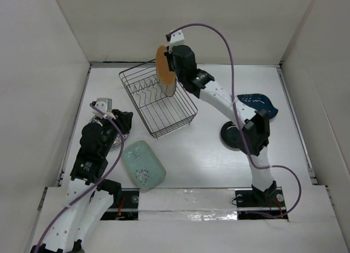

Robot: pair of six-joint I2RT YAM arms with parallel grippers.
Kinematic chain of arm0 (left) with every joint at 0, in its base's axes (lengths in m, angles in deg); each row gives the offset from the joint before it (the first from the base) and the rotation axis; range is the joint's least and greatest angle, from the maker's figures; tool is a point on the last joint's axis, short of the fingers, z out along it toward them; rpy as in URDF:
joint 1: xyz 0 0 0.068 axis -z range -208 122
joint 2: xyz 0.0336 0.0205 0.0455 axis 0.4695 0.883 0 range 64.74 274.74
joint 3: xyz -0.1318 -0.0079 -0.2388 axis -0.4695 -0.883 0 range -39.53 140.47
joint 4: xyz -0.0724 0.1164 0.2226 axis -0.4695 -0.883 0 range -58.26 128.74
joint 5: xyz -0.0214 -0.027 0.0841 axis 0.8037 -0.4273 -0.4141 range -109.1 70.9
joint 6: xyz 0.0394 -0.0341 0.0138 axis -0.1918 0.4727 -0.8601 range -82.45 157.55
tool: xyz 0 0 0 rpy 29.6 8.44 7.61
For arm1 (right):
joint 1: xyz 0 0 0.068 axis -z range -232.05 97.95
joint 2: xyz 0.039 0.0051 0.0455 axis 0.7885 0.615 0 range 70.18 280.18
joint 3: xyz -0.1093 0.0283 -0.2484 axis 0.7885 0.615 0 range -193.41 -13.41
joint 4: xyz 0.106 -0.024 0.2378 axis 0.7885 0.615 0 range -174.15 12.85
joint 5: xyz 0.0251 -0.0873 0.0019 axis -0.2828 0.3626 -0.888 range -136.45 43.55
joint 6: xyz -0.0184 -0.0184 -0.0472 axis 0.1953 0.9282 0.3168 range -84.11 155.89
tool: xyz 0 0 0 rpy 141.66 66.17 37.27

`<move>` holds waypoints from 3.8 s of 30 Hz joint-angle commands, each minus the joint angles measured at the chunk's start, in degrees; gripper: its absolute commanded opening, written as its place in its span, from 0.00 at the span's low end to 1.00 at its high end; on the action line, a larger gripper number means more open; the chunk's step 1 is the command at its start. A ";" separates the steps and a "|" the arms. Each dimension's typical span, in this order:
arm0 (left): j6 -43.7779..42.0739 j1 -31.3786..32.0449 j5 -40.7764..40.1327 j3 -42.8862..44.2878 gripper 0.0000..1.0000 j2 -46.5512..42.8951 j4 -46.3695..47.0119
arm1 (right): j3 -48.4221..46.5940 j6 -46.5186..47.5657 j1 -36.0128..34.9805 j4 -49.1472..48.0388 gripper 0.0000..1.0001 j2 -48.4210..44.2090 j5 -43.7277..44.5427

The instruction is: Load the plates into the dish rack

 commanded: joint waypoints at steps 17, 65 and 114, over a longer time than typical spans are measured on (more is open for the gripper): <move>-0.20 0.19 0.18 0.21 0.47 0.90 2.36 | -7.24 3.60 -2.80 -5.44 0.00 13.51 7.07; -0.20 0.19 0.44 -0.05 0.33 -0.94 2.36 | 70.46 -44.91 -18.09 -37.78 0.60 -15.24 -38.54; 0.15 0.19 0.09 0.12 0.33 -5.43 2.44 | -9.47 0.34 -7.90 8.96 0.00 1.97 9.53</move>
